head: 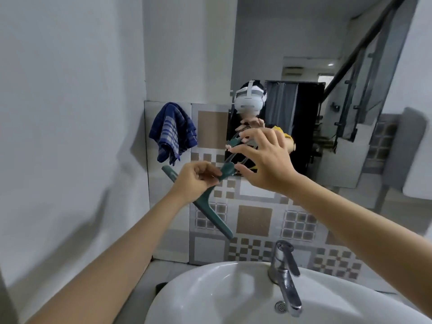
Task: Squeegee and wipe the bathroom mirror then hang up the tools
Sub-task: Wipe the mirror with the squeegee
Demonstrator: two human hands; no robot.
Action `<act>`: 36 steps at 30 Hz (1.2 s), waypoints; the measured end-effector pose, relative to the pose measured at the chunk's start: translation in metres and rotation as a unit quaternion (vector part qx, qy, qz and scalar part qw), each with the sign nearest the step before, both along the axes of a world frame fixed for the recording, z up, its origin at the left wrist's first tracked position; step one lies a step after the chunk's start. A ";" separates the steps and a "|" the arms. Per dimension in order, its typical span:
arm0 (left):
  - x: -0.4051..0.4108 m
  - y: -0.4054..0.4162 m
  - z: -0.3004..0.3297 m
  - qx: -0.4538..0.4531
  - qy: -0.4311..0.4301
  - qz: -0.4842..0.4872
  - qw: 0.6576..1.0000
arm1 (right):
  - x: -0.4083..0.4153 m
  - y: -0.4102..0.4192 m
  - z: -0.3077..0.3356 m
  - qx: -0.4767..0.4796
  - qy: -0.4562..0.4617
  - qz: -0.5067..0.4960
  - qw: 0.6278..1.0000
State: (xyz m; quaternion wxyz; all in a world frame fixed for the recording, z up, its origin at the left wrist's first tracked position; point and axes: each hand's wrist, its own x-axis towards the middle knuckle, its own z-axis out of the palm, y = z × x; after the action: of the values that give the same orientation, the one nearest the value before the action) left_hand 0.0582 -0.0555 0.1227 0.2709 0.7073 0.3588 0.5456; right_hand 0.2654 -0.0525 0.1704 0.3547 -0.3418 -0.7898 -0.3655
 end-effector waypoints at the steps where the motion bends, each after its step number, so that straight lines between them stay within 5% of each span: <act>1: 0.005 -0.002 0.007 0.002 0.012 -0.007 1.000 | 0.009 -0.004 0.008 -0.021 -0.043 0.003 0.999; 6: 0.048 -0.016 0.050 0.039 0.093 -0.014 0.995 | 0.067 -0.028 0.050 -0.072 -0.148 0.038 0.986; 17: 0.124 -0.020 0.123 0.143 0.145 -0.011 0.979 | 0.142 -0.038 0.103 -0.091 -0.149 0.037 0.984; 22: 0.123 -0.008 0.140 0.275 0.116 0.111 0.948 | 0.154 -0.030 0.146 -0.001 -0.073 0.005 0.997; 27: 0.096 0.023 0.156 0.310 0.107 0.236 0.915 | 0.153 -0.018 0.212 0.080 0.008 -0.027 0.996; 36: 0.044 0.105 0.177 0.221 0.333 0.339 0.852 | 0.090 0.020 0.318 0.091 0.006 -0.077 0.993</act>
State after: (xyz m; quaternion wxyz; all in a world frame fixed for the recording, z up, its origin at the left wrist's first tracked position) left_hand 0.1023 0.0491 0.2998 -0.2296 0.7223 0.5152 0.4002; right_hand 0.3552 -0.0323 0.4880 0.3602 -0.3698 -0.7222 -0.4602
